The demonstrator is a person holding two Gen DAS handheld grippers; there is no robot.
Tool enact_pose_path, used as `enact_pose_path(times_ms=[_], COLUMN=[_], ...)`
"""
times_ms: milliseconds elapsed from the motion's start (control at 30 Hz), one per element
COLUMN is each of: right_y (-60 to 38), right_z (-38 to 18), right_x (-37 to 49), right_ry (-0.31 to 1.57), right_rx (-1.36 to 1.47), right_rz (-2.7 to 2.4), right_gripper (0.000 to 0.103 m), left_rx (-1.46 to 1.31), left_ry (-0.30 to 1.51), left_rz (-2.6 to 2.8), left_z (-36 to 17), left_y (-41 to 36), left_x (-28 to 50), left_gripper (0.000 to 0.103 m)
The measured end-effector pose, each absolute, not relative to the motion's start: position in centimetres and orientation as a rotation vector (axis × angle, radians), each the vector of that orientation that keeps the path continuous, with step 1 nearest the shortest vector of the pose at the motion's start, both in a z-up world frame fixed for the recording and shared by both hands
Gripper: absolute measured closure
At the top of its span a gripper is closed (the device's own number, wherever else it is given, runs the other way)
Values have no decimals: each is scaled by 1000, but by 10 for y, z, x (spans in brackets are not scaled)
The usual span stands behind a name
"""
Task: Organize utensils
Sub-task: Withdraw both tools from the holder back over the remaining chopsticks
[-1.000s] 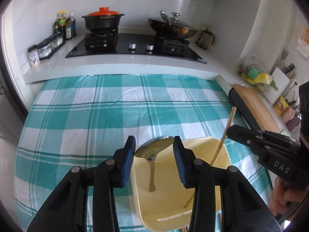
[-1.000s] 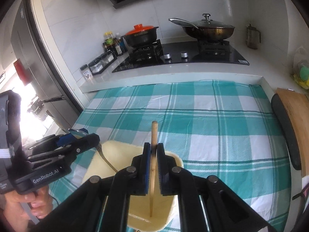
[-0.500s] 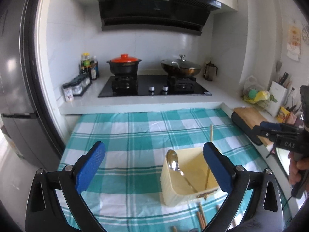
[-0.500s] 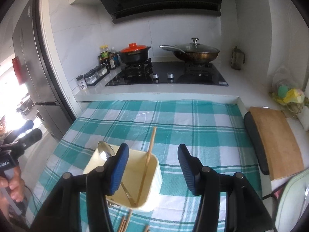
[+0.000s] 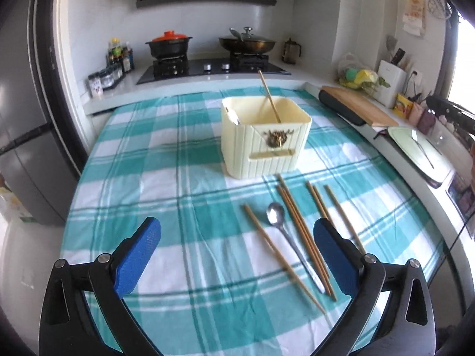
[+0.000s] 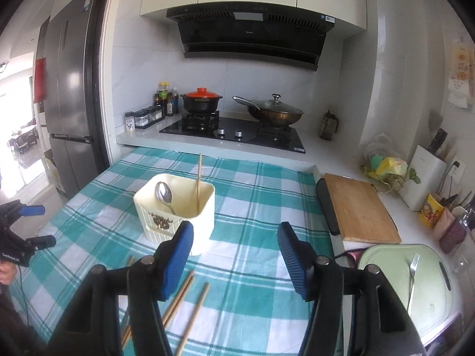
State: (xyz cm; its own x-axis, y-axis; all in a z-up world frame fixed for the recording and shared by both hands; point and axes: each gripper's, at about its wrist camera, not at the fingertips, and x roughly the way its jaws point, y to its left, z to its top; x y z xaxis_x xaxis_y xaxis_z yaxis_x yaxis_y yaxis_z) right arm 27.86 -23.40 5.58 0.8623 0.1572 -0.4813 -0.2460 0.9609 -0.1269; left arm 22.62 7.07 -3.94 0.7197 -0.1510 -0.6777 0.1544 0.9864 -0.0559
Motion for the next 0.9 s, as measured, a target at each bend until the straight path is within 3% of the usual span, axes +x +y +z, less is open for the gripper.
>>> enact_pose_path(times_ms=[333, 567, 900], right_y=[-239, -230, -227], right_z=[-34, -103, -126], right_x=[187, 163, 159], right_ry=[478, 555, 576], right_rx=[-97, -70, -70], right_rz=[127, 86, 79], right_gripper=[40, 40, 40], left_rx=[-205, -135, -124], left_ry=[782, 789, 809], left_rz=[-92, 7, 4], left_z=[-107, -132, -144], left_y=[54, 35, 25], left_x=[173, 169, 171], left_gripper=[1, 1, 1])
